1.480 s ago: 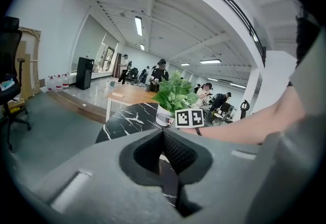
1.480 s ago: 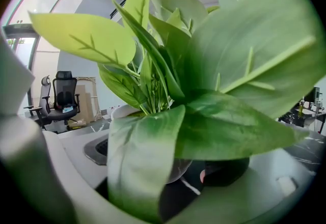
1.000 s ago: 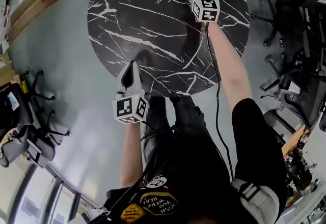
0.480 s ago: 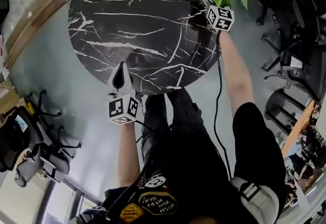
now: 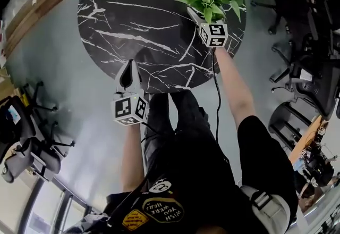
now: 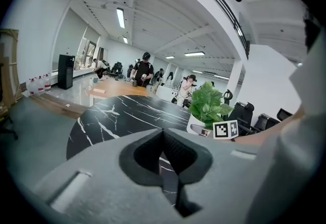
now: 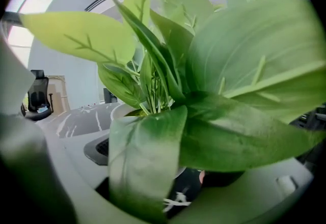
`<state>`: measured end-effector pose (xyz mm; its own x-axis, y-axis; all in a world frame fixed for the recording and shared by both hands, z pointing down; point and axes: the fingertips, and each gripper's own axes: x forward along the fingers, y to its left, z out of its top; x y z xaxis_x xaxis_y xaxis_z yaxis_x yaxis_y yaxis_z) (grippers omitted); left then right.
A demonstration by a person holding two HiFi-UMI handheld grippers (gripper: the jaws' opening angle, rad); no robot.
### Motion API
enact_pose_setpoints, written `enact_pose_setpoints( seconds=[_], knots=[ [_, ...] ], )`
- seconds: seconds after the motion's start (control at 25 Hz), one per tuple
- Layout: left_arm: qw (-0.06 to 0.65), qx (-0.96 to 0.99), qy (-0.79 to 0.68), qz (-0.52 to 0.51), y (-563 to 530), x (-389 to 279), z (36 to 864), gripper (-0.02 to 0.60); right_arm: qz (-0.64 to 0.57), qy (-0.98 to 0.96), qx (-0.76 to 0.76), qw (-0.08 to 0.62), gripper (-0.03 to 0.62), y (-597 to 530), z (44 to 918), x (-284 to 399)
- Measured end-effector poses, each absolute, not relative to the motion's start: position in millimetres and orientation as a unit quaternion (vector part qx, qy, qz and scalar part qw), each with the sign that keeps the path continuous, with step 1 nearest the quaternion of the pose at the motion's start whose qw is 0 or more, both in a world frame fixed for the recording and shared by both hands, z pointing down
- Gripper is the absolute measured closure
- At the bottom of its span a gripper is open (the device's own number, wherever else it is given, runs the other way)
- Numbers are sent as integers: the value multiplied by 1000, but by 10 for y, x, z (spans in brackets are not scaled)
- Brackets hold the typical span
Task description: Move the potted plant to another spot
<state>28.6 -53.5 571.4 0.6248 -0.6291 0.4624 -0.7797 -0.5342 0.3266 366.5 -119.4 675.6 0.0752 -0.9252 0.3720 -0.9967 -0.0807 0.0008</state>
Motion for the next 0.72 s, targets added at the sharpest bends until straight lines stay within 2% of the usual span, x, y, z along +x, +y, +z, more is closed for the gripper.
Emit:
enact_pose_setpoints(
  seconds=[0.72],
  knots=[
    [289,764,-570,86,-411,-1422,5745,577,95,-850,495,154,108,-1948,6811,-20]
  ],
)
